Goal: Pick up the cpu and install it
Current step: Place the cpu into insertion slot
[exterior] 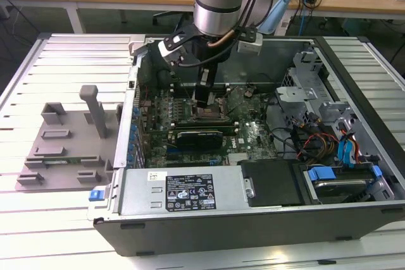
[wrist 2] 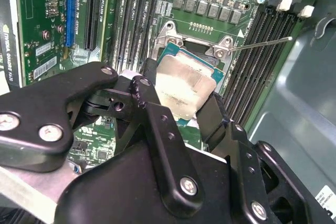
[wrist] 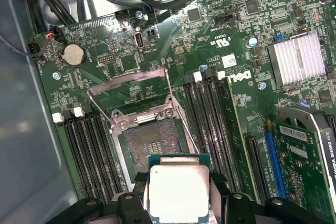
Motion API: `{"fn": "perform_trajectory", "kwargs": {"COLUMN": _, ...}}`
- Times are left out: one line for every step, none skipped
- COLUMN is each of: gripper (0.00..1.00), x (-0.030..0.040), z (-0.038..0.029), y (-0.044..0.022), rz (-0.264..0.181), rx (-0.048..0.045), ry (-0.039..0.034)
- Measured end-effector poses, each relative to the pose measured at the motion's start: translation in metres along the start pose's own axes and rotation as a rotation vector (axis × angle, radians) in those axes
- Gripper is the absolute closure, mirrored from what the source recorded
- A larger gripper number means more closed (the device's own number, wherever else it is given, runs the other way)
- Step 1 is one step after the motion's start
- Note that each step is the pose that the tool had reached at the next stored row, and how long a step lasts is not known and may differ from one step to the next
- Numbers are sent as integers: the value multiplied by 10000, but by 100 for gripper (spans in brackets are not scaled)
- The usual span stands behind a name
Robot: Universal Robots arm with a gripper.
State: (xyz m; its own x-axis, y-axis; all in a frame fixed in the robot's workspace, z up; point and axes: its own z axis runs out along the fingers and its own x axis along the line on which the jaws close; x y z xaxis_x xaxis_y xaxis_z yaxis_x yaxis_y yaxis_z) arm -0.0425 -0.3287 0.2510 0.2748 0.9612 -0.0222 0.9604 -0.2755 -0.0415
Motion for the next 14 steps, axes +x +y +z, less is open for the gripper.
{"fn": "perform_trajectory", "kwargs": {"gripper": 45, "x": 0, "z": 0, "y": 0, "rz": 50, "rx": 1, "ry": 2}}
{"fn": "perform_trajectory", "kwargs": {"gripper": 45, "x": 0, "z": 0, "y": 0, "rz": 99, "rx": 2, "ry": 5}}
{"fn": "perform_trajectory", "kwargs": {"gripper": 45, "x": 0, "z": 1, "y": 0, "rz": 158, "rx": 3, "ry": 7}}
{"fn": "perform_trajectory", "kwargs": {"gripper": 45, "x": 0, "z": 1, "y": 0, "rz": 197, "rx": 4, "ry": 9}}
{"fn": "perform_trajectory", "kwargs": {"gripper": 45, "x": 0, "z": 1, "y": 0, "rz": 233, "rx": 5, "ry": 10}}
{"fn": "perform_trajectory", "kwargs": {"gripper": 45, "x": 0, "z": 1, "y": 0, "rz": 275, "rx": 6, "ry": 12}}
{"fn": "perform_trajectory", "kwargs": {"gripper": 45, "x": 0, "z": 1, "y": 0, "rz": 378, "rx": 8, "ry": 16}}
{"fn": "perform_trajectory", "kwargs": {"gripper": 45, "x": 0, "z": 1, "y": 0, "rz": 486, "rx": 11, "ry": 20}}
{"fn": "perform_trajectory", "kwargs": {"gripper": 45, "x": 0, "z": 2, "y": 0, "rz": 561, "rx": 12, "ry": 24}}
{"fn": "perform_trajectory", "kwargs": {"gripper": 45, "x": 0, "z": 2, "y": 0, "rz": 626, "rx": 13, "ry": 26}}
{"fn": "perform_trajectory", "kwargs": {"gripper": 45, "x": 0, "z": 2, "y": 0, "rz": 681, "rx": 15, "ry": 28}}
{"fn": "perform_trajectory", "kwargs": {"gripper": 45, "x": 0, "z": 2, "y": 0, "rz": 631, "rx": 15, "ry": 26}}
{"fn": "perform_trajectory", "kwargs": {"gripper": 45, "x": -1, "z": 3, "y": 1, "rz": 345, "rx": 9, "ry": 12}}
{"fn": "perform_trajectory", "kwargs": {"gripper": 45, "x": 0, "z": 5, "y": 1, "rz": 78, "rx": 2, "ry": 3}}
